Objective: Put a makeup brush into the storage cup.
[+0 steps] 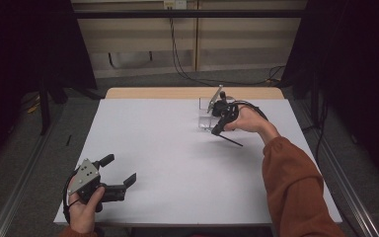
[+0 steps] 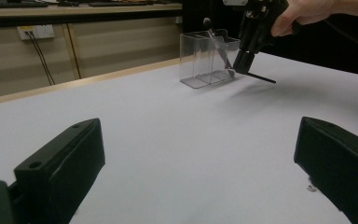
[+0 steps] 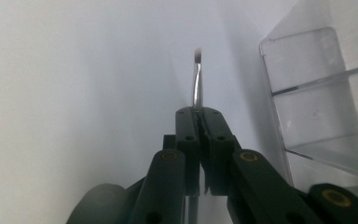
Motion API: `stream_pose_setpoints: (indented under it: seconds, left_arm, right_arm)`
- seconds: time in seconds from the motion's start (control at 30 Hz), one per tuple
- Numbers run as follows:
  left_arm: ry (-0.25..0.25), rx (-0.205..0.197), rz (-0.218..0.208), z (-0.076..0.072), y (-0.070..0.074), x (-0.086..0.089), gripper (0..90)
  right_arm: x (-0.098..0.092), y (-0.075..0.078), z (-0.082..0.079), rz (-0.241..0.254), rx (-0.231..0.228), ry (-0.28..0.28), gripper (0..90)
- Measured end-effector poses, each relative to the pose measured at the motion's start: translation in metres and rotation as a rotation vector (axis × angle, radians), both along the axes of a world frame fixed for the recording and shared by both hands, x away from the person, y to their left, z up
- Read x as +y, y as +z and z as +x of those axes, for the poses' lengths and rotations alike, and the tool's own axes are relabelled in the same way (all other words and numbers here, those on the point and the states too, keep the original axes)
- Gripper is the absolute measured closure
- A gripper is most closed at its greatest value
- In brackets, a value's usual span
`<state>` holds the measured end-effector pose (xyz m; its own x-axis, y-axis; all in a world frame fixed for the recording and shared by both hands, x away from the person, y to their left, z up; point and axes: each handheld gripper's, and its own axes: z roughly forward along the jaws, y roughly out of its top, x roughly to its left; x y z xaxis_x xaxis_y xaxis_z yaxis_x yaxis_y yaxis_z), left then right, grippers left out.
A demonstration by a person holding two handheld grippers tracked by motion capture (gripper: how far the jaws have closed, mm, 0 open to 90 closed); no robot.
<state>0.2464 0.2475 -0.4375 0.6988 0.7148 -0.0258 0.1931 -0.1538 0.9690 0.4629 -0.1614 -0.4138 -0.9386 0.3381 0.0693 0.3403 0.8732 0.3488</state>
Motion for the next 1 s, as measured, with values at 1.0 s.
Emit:
stream_pose_setpoints:
  seconds: [1.0]
  left_arm:
    - [0.001,0.001,-0.003,0.001,0.0,0.0,1.8]
  right_arm:
    - [-0.031,0.022,-0.018,0.335,-0.145,-0.176,86.3]
